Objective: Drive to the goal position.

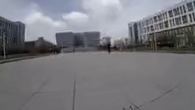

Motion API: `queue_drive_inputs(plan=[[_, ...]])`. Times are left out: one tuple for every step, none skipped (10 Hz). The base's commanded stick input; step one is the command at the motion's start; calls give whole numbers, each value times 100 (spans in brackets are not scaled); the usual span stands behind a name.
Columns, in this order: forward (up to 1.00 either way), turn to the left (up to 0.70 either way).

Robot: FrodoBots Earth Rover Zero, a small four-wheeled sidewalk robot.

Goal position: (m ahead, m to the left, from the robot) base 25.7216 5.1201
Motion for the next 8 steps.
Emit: queue_drive_inputs(plan=[[100,0],[100,0],[100,0],[100,0],[100,0],[100,-1],[100,-11],[100,-32]])
